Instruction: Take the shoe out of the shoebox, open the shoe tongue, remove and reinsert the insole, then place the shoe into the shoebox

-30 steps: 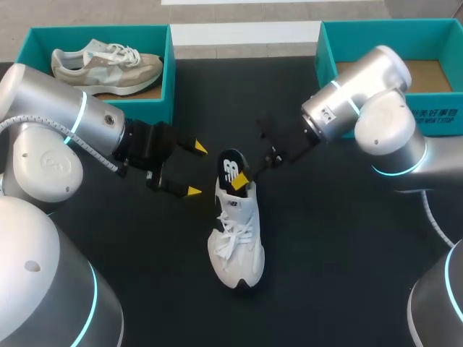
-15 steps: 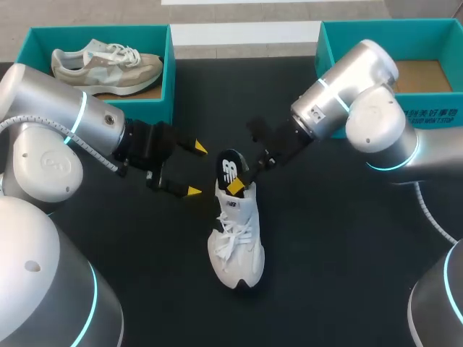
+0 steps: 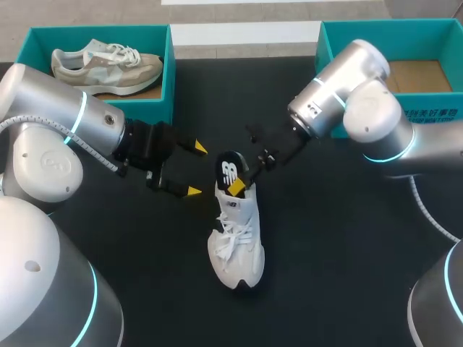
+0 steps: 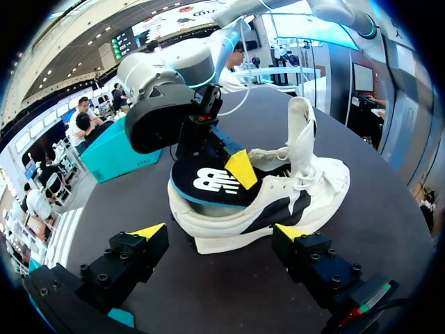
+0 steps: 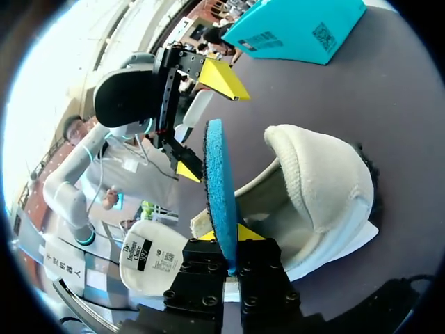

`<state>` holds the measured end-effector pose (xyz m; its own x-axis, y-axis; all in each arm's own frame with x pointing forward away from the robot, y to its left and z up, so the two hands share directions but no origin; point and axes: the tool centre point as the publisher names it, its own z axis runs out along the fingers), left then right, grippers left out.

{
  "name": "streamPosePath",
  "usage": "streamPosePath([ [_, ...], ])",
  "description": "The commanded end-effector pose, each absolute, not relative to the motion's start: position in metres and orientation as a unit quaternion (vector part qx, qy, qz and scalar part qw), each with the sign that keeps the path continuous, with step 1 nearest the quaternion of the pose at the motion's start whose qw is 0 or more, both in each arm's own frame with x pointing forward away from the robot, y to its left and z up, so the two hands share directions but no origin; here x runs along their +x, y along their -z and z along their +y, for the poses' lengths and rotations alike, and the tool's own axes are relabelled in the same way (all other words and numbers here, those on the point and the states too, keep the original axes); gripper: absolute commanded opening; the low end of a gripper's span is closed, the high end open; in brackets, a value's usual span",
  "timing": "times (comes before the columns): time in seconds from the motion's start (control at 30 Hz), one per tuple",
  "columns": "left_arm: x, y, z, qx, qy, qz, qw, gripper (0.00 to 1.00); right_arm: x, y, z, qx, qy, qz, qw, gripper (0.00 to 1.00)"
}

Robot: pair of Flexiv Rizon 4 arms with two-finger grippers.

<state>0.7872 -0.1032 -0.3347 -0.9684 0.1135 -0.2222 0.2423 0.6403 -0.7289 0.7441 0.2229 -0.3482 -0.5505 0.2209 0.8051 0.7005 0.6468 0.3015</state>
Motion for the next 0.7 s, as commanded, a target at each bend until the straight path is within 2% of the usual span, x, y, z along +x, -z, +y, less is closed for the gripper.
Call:
streamPosePath([
  [0.03,0.787,0.335,-0.103,0.099,0.412,0.903,0.078,1.0,0.743,0.357,0.227,-0.276,0.307,-0.823,0.391,0.0],
  [0.43,0.787,0.335,-0.103,0.099,0.412,0.903,0.078,1.0,0.724,0.367,0.228,-0.286,0.298,-0.816,0.404,0.0],
  [0.6,0.787,0.335,-0.103,0.099,0.412,0.903,0.078,1.0,0.725,0.361,0.227,-0.288,0.299,-0.822,0.389,0.0],
  [0.7,0.787,0.335,-0.103,0.099,0.412,0.903,0.078,1.0,0.726,0.356,0.226,-0.287,0.299,-0.826,0.382,0.21],
])
